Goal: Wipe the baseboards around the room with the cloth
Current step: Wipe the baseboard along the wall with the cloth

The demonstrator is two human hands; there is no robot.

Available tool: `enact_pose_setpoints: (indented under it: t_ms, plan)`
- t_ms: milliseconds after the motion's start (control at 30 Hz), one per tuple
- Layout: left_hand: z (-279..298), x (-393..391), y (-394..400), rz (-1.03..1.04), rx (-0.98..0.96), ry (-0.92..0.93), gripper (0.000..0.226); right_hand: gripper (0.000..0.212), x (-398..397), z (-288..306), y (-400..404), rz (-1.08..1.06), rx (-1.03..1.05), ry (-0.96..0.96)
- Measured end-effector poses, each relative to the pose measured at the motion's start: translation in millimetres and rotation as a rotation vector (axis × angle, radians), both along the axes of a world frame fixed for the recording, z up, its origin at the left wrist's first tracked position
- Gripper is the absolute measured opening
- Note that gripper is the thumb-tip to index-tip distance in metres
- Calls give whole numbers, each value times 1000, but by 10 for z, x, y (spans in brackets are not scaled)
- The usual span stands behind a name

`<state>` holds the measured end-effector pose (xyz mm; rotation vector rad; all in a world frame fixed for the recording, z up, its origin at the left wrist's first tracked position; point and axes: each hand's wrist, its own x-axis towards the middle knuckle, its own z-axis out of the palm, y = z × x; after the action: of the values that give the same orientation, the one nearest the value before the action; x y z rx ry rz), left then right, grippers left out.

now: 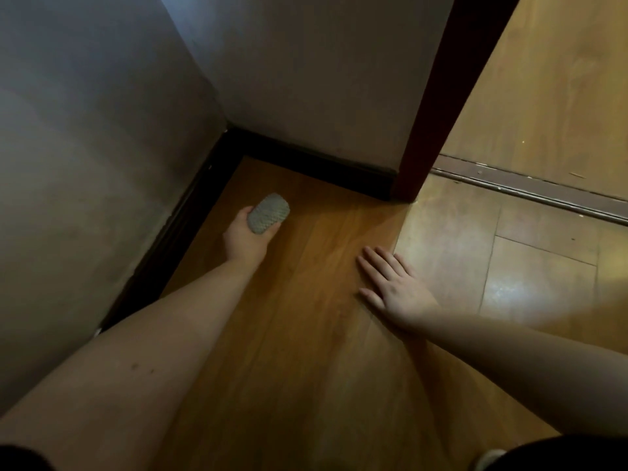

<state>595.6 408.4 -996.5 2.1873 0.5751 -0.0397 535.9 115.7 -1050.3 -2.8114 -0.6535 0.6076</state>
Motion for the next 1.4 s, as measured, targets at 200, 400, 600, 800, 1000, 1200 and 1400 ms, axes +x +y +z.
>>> enact_pose_setpoints:
  t_ms: [200, 400, 600, 800, 1000, 1200, 1400]
  plan:
    - [-17, 295, 127, 52, 33, -62, 61, 67, -22, -125, 15, -9, 20, -80]
    - [-37, 748, 415, 27, 105, -30, 60, 68, 7, -176, 2, -3, 14, -87]
    - [-49, 1023, 339, 180, 69, -21, 47, 70, -9, -222, -4, 2, -5, -92]
    - [-141, 1139, 297, 298, 115, -109, 38, 69, 7, -222, -12, 4, 18, -91]
    - [-171, 1388, 174, 341, 131, -20, 52, 69, 7, -235, -28, 8, 58, -110]
    - [-155, 1469, 85, 379, -25, 59, 58, 69, 21, -236, -27, 6, 63, -104]
    - [-232, 1256, -300, 359, -110, 81, 63, 68, 21, -194, -12, 7, 56, -83]
